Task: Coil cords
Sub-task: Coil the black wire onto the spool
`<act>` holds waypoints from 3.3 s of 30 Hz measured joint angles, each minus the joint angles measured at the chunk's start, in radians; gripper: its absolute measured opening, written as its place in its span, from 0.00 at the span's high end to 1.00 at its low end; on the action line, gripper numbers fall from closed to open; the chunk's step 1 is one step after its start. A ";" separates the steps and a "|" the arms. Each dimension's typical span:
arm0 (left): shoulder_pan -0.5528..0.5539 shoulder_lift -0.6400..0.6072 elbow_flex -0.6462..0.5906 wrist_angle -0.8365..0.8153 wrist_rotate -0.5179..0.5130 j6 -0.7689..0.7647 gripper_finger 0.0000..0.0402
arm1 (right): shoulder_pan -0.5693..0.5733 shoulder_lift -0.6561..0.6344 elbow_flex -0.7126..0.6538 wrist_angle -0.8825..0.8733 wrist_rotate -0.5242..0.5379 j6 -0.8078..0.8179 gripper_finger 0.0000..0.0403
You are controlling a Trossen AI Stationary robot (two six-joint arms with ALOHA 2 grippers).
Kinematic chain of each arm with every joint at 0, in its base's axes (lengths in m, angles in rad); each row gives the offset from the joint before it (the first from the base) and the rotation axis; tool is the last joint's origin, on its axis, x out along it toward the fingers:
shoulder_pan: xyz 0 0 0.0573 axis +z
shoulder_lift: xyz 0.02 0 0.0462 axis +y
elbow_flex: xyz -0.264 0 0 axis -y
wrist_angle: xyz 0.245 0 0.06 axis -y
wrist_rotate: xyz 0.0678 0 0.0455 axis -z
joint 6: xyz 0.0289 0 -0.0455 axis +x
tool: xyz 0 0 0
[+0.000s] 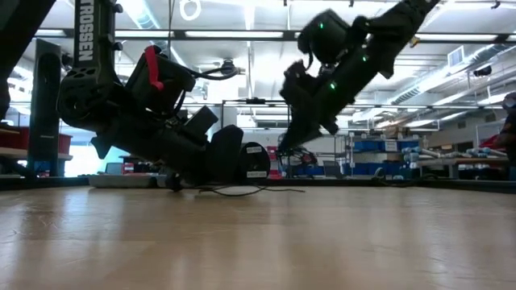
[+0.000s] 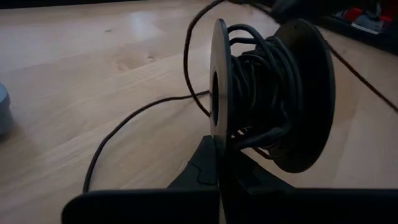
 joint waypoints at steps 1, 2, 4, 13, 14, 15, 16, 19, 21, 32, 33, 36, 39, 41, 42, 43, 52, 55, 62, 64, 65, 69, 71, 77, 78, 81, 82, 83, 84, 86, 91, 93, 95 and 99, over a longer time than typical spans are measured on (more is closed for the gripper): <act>0.000 0.000 0.001 0.000 0.001 0.000 1.00 | 0.013 0.000 0.008 0.012 0.000 -0.009 1.00; 0.000 0.000 0.002 0.001 0.001 0.001 1.00 | 0.026 0.000 0.020 0.027 -0.002 -0.016 1.00; 0.003 0.000 0.002 0.002 0.001 -0.001 1.00 | 0.051 0.000 0.043 0.057 -0.007 -0.022 1.00; 0.006 -0.002 0.002 0.007 0.000 -0.036 1.00 | 0.136 -0.008 0.053 -0.075 0.299 0.042 1.00; 0.006 -0.002 0.002 0.004 0.000 -0.038 1.00 | 0.135 -0.011 0.053 -0.109 0.311 0.064 1.00; 0.006 -0.002 0.002 0.003 0.000 -0.040 1.00 | 0.134 -0.017 0.053 -0.145 0.312 0.092 1.00; 0.006 -0.002 0.002 0.002 0.000 -0.042 1.00 | 0.133 -0.023 0.053 -0.178 0.314 0.124 1.00; 0.008 -0.002 0.002 0.001 -0.001 -0.043 1.00 | 0.142 -0.031 0.053 -0.221 0.313 0.164 1.00; 0.010 -0.003 0.002 -0.004 -0.004 -0.046 1.00 | 0.150 -0.041 0.053 -0.222 0.314 0.175 1.00; 0.013 -0.003 0.004 -0.025 -0.006 -0.048 1.00 | 0.207 -0.110 0.057 -0.110 0.330 0.120 1.00; 0.013 -0.003 0.004 -0.025 -0.007 -0.048 1.00 | 0.208 -0.108 0.057 -0.075 0.305 0.100 1.00; 0.017 -0.003 0.005 -0.022 -0.007 -0.049 1.00 | 0.203 -0.098 0.058 -0.011 0.217 0.079 1.00; 0.019 -0.002 0.012 -0.027 -0.011 -0.049 1.00 | 0.195 -0.072 0.058 0.001 0.178 0.087 1.00; 0.019 -0.002 0.018 -0.030 -0.014 -0.049 1.00 | 0.193 -0.051 0.057 0.034 0.148 0.088 1.00; 0.019 -0.001 0.020 -0.031 -0.014 -0.048 1.00 | 0.193 -0.040 0.057 0.053 0.129 0.088 1.00; 0.019 -0.001 0.022 -0.033 -0.014 -0.046 1.00 | 0.194 -0.025 0.058 0.071 0.112 0.088 1.00; 0.021 0.000 0.025 -0.015 -0.003 -0.039 1.00 | 0.194 0.117 0.057 0.107 0.039 0.164 1.00; 0.021 0.000 0.025 -0.003 0.004 -0.051 1.00 | 0.194 0.139 0.057 0.115 0.038 0.167 1.00; 0.021 0.000 0.025 0.032 0.049 -0.051 1.00 | 0.182 0.189 0.059 0.088 0.033 0.193 1.00; 0.020 0.000 0.026 0.065 0.087 -0.055 1.00 | 0.177 0.203 0.058 0.066 0.033 0.193 1.00; 0.020 0.000 0.026 0.075 0.097 -0.054 1.00 | 0.174 0.211 0.058 0.064 0.037 0.196 1.00; 0.020 0.000 0.026 0.076 0.131 -0.050 1.00 | 0.167 0.205 0.058 -0.041 0.101 0.249 1.00; 0.020 0.000 0.026 0.068 0.143 -0.047 1.00 | 0.166 0.189 0.058 -0.101 0.129 0.263 1.00; 0.020 -0.001 0.026 0.028 0.142 -0.018 1.00 | 0.164 0.129 0.058 -0.175 0.168 0.252 1.00; 0.019 -0.001 0.026 0.023 0.142 -0.003 1.00 | 0.164 0.118 0.058 -0.177 0.168 0.242 1.00; 0.019 -0.001 0.026 -0.011 0.141 0.026 1.00 | 0.164 0.083 0.057 -0.175 0.168 0.217 0.99; 0.019 -0.002 0.027 -0.017 0.141 0.030 1.00 | 0.163 0.072 0.057 -0.170 0.169 0.209 0.99; 0.019 -0.002 0.027 -0.020 0.143 0.032 1.00 | 0.162 0.061 0.057 -0.169 0.169 0.197 0.99; 0.019 -0.002 0.027 -0.023 0.145 0.033 1.00 | 0.160 0.052 0.057 -0.163 0.170 0.185 0.98; 0.019 -0.002 0.028 -0.035 0.148 0.045 1.00 | 0.155 0.039 0.057 -0.134 0.171 0.165 0.97; 0.019 -0.002 0.028 -0.060 0.154 0.082 1.00 | 0.145 0.036 0.057 -0.077 0.163 0.127 0.96; 0.019 -0.002 0.028 -0.075 0.154 0.088 1.00 | 0.145 0.036 0.057 -0.103 0.143 0.130 0.95; 0.019 -0.003 0.029 -0.091 0.154 0.091 1.00 | 0.146 0.032 0.057 -0.154 0.112 0.138 0.95; 0.019 -0.003 0.027 -0.093 0.153 0.104 1.00 | 0.161 -0.004 0.057 -0.305 0.090 0.221 0.96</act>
